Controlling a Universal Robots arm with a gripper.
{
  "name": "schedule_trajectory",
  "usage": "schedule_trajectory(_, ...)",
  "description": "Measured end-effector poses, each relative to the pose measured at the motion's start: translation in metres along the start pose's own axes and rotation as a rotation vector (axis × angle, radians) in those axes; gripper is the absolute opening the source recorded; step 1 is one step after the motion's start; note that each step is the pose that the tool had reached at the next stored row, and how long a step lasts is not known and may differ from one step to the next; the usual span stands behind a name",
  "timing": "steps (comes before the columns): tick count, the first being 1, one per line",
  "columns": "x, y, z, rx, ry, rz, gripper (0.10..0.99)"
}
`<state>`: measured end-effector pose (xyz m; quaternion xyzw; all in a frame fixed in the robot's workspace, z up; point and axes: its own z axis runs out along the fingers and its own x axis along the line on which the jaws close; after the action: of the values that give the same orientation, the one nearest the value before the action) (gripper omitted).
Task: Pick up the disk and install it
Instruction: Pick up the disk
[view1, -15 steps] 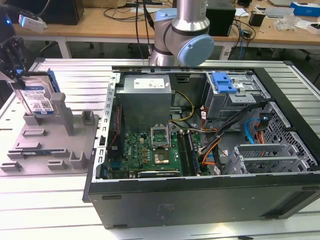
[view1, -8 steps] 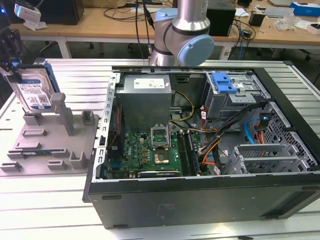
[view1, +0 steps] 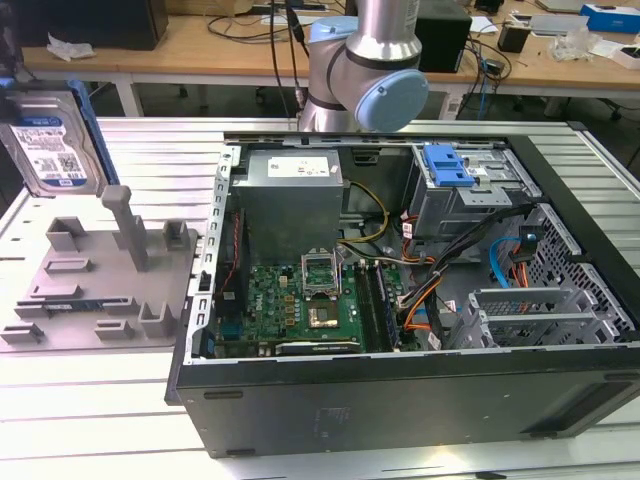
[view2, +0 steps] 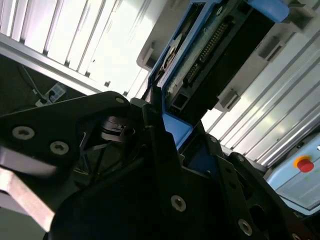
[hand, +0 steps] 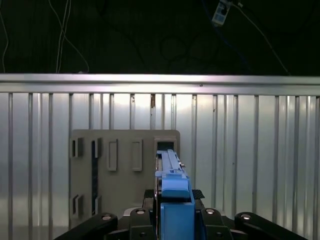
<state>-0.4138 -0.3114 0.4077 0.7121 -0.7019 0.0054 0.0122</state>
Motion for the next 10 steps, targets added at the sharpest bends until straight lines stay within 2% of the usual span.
schedule_trajectory(10, 0.0011, 0.0004, -0.0430, 0.000, -0.0020, 0.000, 0.365)
